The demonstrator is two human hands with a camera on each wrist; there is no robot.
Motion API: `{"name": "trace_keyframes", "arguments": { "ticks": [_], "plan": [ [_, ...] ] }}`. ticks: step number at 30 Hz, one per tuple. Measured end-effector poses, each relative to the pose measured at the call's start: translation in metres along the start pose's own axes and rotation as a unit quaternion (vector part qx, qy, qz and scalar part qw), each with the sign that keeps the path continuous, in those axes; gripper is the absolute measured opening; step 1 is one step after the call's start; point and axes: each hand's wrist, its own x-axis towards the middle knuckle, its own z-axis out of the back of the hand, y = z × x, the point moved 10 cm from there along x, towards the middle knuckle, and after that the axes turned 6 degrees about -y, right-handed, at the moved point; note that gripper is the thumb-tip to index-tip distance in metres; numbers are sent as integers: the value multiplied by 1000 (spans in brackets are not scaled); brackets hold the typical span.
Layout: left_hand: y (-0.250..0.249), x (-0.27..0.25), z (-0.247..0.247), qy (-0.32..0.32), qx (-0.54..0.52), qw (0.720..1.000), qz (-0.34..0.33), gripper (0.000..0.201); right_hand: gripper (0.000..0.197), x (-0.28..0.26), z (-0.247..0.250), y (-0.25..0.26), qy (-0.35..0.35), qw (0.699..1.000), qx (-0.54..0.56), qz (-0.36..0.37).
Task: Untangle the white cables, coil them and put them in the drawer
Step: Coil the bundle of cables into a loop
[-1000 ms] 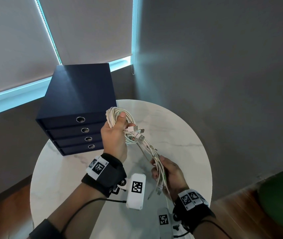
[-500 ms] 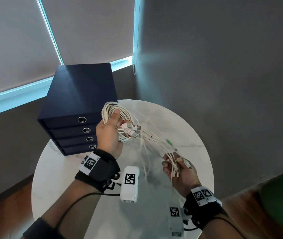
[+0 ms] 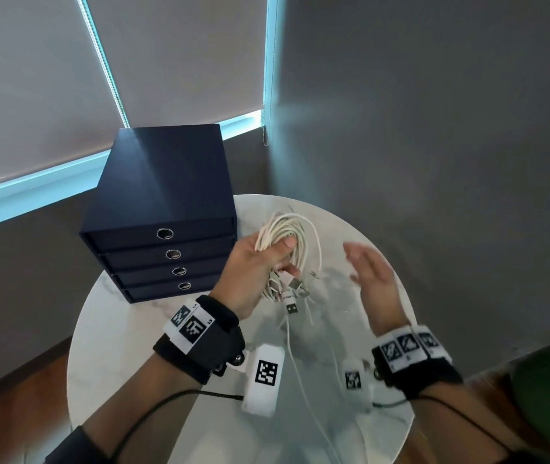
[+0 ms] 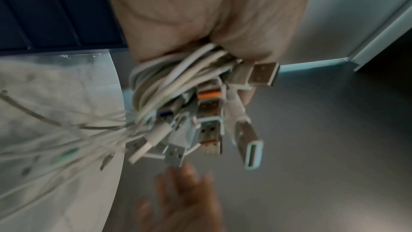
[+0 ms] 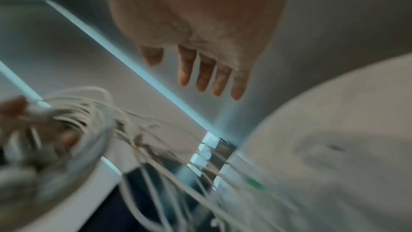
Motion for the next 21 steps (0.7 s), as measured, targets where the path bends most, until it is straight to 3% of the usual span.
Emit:
{"name": "trace_keyframes", "arguments": {
  "ticks": [3, 5, 7, 10, 13, 15, 18, 21],
  "plan": [
    [11, -5, -13, 45, 15, 998, 34, 18, 41, 11, -23, 99, 56, 985, -9, 164],
    [16, -8, -18, 58, 4, 997, 53, 14, 53, 4, -57, 142, 172, 955, -61, 234],
    [18, -11, -25, 68, -17, 995, 66, 13, 61, -6, -92, 147, 292, 913, -141, 245],
    [13, -17, -33, 89, -52, 991, 82, 14, 63, -10, -123, 116, 404, 867, -222, 187],
    [6, -26, -35, 132, -75, 983, 108, 32, 50, -6, -125, 87, 461, 867, -169, 87],
    [4, -30, -35, 157, -96, 975, 125, 23, 46, -8, -121, 75, 484, 867, -115, 25],
    [9, -32, -33, 159, -114, 969, 154, 7, 56, -14, -118, 64, 503, 861, -74, -24],
    [6, -28, -27, 139, -98, 975, 144, 14, 54, -15, -112, 56, 493, 866, -71, -49]
  ]
}}
